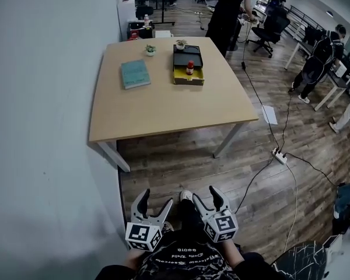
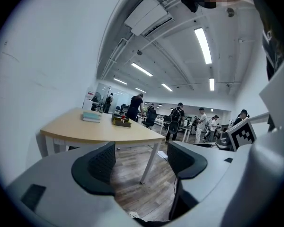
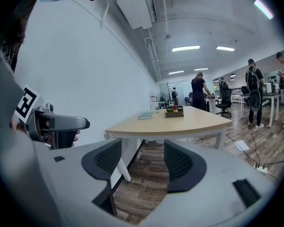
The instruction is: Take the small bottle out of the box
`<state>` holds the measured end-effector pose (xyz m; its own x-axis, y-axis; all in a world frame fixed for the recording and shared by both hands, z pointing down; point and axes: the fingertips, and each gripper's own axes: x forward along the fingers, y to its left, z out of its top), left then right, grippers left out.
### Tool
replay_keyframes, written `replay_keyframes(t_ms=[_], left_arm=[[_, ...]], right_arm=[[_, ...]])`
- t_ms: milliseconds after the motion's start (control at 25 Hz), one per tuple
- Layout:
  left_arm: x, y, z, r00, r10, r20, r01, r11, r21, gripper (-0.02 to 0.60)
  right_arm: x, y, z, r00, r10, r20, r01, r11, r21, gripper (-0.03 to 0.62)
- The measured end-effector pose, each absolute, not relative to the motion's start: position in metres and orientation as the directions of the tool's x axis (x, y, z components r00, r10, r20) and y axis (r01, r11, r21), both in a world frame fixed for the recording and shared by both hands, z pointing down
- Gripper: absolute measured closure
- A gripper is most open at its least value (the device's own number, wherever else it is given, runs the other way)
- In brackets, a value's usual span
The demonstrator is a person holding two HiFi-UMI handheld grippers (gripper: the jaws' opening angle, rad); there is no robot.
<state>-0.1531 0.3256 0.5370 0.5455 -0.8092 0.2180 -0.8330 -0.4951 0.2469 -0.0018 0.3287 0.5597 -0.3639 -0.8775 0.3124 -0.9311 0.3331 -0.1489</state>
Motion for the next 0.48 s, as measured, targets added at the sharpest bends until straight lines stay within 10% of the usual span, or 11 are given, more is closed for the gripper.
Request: replay_keyframes(t_ms=[480], left_arm=[[-0.122, 0.242, 0.544, 0.532, -0.808, 0.252, -0.845, -0.486, 0.225, 0.227]], right_arm=[[0.023, 0.233, 0.564, -0.407, -0.859, 0.310, -0.913, 0.376, -0.155, 0.301]])
